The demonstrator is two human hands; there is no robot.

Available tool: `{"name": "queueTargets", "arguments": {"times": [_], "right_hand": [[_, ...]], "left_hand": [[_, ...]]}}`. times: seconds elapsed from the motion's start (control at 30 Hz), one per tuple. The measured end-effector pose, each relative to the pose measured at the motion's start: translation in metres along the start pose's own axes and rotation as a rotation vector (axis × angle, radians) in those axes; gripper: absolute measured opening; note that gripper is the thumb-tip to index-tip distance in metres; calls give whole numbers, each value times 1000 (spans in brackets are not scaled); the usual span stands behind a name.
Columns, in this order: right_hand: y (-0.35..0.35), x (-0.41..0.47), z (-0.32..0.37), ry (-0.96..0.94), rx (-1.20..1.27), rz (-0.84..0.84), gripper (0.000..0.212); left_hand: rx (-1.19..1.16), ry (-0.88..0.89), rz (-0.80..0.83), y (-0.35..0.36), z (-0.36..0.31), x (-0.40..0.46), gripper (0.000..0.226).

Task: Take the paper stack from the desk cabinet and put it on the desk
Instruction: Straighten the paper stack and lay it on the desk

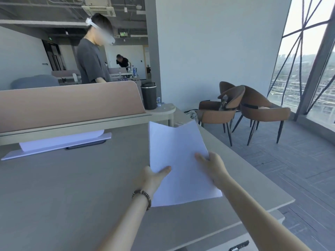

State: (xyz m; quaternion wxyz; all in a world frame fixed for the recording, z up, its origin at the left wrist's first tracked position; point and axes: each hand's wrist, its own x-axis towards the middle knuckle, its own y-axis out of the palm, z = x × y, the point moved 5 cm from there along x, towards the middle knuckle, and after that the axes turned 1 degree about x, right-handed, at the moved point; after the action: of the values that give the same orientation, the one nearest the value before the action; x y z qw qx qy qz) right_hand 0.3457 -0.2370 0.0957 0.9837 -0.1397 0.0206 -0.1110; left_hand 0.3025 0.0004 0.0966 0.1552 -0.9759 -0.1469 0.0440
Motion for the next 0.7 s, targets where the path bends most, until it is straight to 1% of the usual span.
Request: {"name": "queueTargets", "arguments": {"times": [0.1, 0.2, 0.27, 0.33, 0.43, 0.5, 0.53, 0.6, 0.7], "right_hand": [[-9, 30, -22, 85, -99, 7, 35], [-17, 61, -42, 149, -157, 19, 41], [-24, 80, -46, 159, -183, 5, 42], [-31, 98, -45, 145, -246, -12, 42], [-37, 124, -41, 107, -372, -11, 43], [-41, 139, -41, 99, -443, 14, 44], [-43, 145, -41, 103, -469, 29, 44], [-46, 157, -40, 108, -526, 57, 45], [-45, 175, -38, 91, -623, 81, 47]], "left_hand": [[55, -33, 17, 33, 3, 16, 29], [146, -45, 4, 60, 5, 37, 42], [204, -53, 0, 73, 5, 51, 48], [278, -25, -22, 86, -1, 62, 51], [482, 86, -57, 108, -11, 78, 62], [574, 159, -41, 122, -13, 89, 73], [622, 180, -27, 128, -13, 94, 74], [721, 204, -19, 137, -11, 105, 68], [826, 206, -59, 147, -12, 120, 55]]}}
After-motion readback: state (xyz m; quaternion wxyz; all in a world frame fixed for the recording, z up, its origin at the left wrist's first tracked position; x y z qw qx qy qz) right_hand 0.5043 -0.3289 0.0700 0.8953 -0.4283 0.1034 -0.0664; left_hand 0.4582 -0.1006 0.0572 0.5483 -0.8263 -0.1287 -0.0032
